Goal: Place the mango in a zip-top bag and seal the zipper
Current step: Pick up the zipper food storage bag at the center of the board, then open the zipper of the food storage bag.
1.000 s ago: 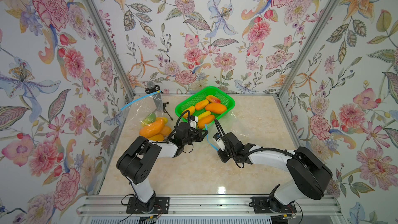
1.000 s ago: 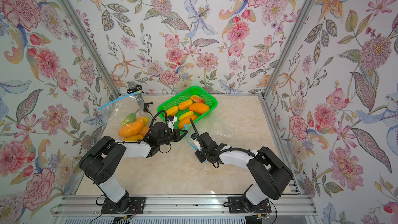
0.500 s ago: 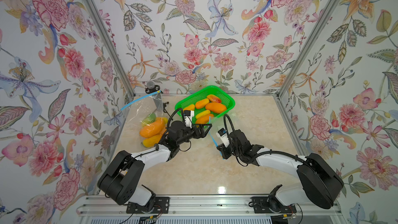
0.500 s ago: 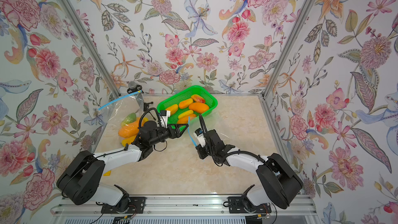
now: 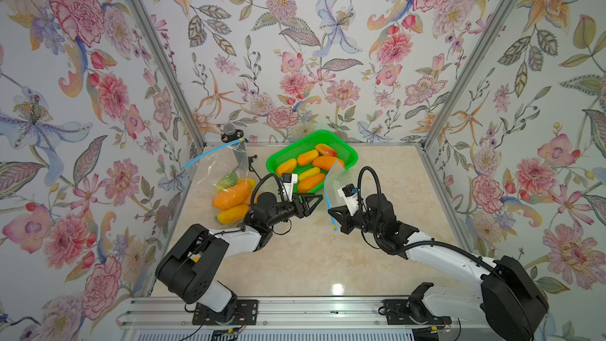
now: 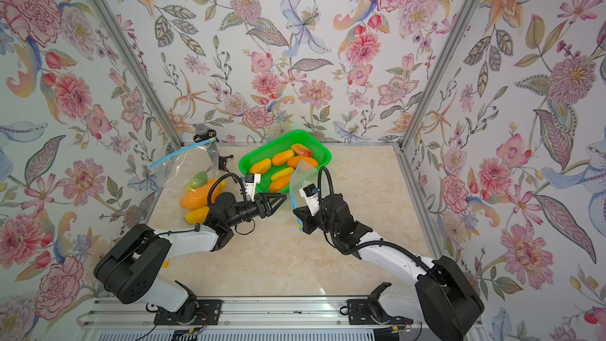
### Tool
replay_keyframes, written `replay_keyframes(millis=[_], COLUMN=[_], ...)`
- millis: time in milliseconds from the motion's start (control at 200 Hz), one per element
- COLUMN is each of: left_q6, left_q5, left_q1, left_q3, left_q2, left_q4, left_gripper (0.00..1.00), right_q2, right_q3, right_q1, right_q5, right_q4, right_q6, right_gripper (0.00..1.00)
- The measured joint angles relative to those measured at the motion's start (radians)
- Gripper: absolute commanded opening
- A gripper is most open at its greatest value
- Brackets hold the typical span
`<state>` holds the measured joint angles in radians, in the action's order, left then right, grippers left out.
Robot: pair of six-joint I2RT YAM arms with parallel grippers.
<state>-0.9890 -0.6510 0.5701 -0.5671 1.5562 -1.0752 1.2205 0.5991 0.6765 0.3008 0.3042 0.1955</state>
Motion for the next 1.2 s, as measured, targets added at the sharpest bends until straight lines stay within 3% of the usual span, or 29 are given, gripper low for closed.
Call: replay_keyframes(millis=[110,265,535,1201], left_q6=[-0.014,-0.018,-0.018,-0.029], left_q5=[-0.021,-0.031,-0.046,-0.053], left_q1=[0.005,0.016,0.031,0.037], left_q3=[-0.019,-0.045,-0.091,-0.011], left_q2=[0.064,0.108,0.137,0.087], left_q4=[-0.049,-0.056,-0.064,-0.215], left_gripper=[0.60,0.47,0.39,0.38], right_q2=[-0.020,-0.037,-0.037,-0.036], right_q3=[-0.005,-0.005,-0.005,-0.005], right_q1=[-0.003,-0.003,-0.004,-0.018], right_q5=[0.007,0.008,0.007,0.006], right_q4=[0.007,0.012,0.016,0.031], right_q6=[0.005,0.008,0.008,0.027], right_gripper=[0.00,0.00,0.00,0.00])
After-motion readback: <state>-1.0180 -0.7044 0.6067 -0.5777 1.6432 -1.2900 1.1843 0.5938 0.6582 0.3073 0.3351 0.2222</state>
